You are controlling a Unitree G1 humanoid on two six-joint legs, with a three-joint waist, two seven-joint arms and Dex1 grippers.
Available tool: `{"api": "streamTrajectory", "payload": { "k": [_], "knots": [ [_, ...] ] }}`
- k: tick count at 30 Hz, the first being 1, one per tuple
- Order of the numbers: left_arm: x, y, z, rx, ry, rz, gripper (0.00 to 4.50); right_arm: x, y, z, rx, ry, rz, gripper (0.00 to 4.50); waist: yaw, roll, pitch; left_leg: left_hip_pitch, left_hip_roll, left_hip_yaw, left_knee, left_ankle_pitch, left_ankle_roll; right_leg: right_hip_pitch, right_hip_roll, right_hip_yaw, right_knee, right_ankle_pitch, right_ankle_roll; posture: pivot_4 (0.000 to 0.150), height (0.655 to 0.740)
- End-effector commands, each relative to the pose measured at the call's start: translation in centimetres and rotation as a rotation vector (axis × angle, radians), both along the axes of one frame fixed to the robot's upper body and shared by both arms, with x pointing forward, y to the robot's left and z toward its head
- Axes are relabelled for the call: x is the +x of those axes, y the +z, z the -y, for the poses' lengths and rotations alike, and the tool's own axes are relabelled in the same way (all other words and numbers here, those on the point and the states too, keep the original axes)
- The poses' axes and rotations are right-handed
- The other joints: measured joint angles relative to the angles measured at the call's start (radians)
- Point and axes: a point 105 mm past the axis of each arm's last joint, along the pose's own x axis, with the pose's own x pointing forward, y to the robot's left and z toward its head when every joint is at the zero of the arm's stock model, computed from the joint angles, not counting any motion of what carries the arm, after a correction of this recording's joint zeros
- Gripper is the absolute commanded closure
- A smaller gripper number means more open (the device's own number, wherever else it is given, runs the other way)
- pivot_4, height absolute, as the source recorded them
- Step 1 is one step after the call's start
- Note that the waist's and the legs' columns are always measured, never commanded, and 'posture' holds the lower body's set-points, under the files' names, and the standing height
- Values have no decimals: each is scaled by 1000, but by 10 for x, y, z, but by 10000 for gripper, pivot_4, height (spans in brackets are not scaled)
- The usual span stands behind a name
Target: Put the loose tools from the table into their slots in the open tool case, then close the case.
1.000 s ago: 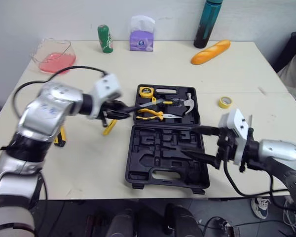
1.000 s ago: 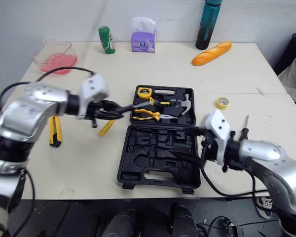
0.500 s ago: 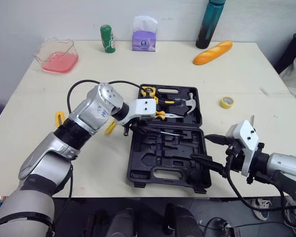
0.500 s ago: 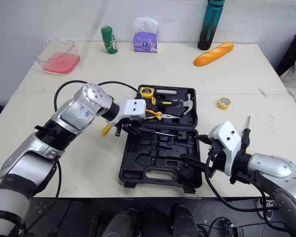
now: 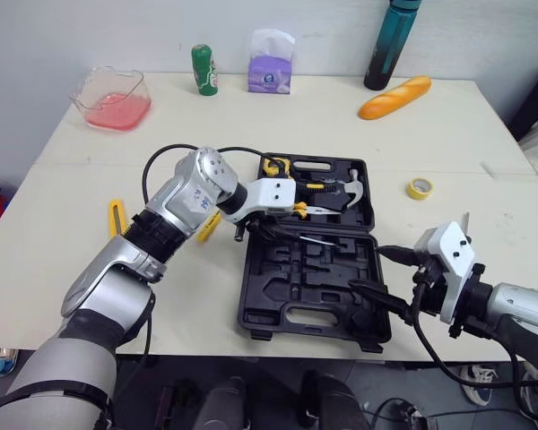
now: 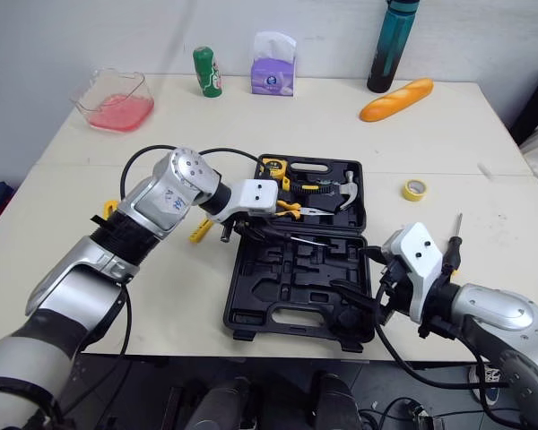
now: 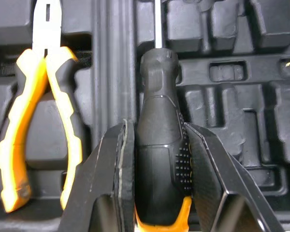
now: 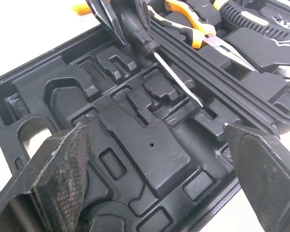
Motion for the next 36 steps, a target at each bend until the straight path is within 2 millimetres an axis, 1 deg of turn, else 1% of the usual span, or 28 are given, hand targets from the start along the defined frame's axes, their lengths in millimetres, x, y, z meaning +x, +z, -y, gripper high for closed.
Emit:
{"api": "streamTrajectory", "payload": {
  "k": [1, 6, 12, 15, 18, 19, 20, 22, 24, 26, 27, 29, 32, 34, 35, 36],
  "knots": [
    [0, 15, 7, -29, -22, 41, 34185, -1, 6, -2, 5, 10, 33, 0, 0, 0, 0, 0, 0, 0, 0, 0, 0, 0, 0, 0, 0, 0, 0, 1500, 7394],
    [-4, 7, 13, -19, -40, 29, 34185, 0, 5, -3, 10, 11, 32, 0, 0, 0, 0, 0, 0, 0, 0, 0, 0, 0, 0, 0, 0, 0, 0, 1500, 7394],
    [-2, 0, 19, -9, -41, 50, 34185, 2, 4, -3, 12, 12, 30, 0, 0, 0, 0, 0, 0, 0, 0, 0, 0, 0, 0, 0, 0, 0, 0, 1500, 7394],
    [-8, -6, 18, 13, -74, 34, 34185, 2, 5, -4, 14, 11, 32, 0, 1, 0, 0, 0, 0, 0, 0, 0, 0, 0, 0, 0, 0, 0, 0, 1500, 7394],
    [-7, -2, 17, -19, -58, 35, 34185, 2, 5, -4, 15, 9, 34, 0, 1, 0, 0, 0, 0, 0, 0, 0, 0, 0, 0, 0, 0, 0, 0, 1500, 7394],
    [-6, 1, 13, -32, -43, 32, 24026, 2, 5, -4, 15, 7, 35, 0, 0, 0, 0, 0, 0, 0, 0, 0, 0, 0, 0, 0, 0, 0, 0, 1500, 7394],
    [-7, 6, 8, -56, -30, 12, 19867, 2, 5, -4, 14, 4, 36, 0, -1, 0, 0, 0, 0, 0, 0, 0, 0, 0, 0, 0, 0, 0, 0, 1500, 7394],
    [-17, 20, -4, -148, -22, -74, 13157, 0, 5, -2, 13, -6, 39, 0, -2, 0, 0, 0, 0, 0, 0, 0, 0, 0, 0, 0, 0, 0, 0, 1500, 7394],
    [-24, 26, -8, -203, -30, -113, 6220, -1, 5, -1, 14, -13, 40, 0, -12, 0, 0, 0, 1, 0, 0, 0, 0, 0, 0, 0, 0, 0, 0, 1500, 7394],
    [-27, 30, -11, -298, -61, -95, 6220, -2, 4, 0, 14, -19, 38, 0, -14, 0, 0, 0, 1, 0, 0, 0, 0, 0, 0, -1, 1, 0, 0, 1500, 7394],
    [-26, 32, -11, -373, -81, -63, 7783, -3, 4, 1, 15, -22, 35, 0, -14, 1, 0, 1, 1, 0, 0, 0, 0, 0, 0, 0, 1, 0, 0, 1500, 7394],
    [-25, 33, -11, -454, -97, -22, 14438, -4, 3, 2, 15, -25, 33, 0, -12, 1, 0, 2, 0, -1, 0, 0, 0, 2, -1, -1, 0, 0, 0, 1500, 7394],
    [-25, 24, -8, -604, -121, -76, 28221, -2, 5, 0, 18, -16, 33, 0, -7, 1, 0, 2, 0, -2, 2, 0, 0, 3, -1, -2, 0, 0, 0, 1500, 7394],
    [-22, 13, -4, -676, -91, -112, 37546, -1, 6, 0, 18, -12, 34, 0, -4, 1, 0, 2, 0, -2, 2, 0, 0, 3, -1, -2, 0, 0, 0, 1500, 7394],
    [-22, 9, -2, -695, -80, -125, 41611, -1, 6, 0, 17, -12, 33, 0, -4, 1, 0, 2, 0, -2, 2, 0, 0, 3, -1, -2, 0, 0, 0, 1500, 7394],
    [-20, -1, -1, -690, -60, -128, 44014, 0, 6, 0, 17, -11, 33, 0, -3, 1, 0, 2, 0, -2, 2, 0, 0, 3, -1, -2, 0, 0, 0, 1500, 7394]
  ]
}}
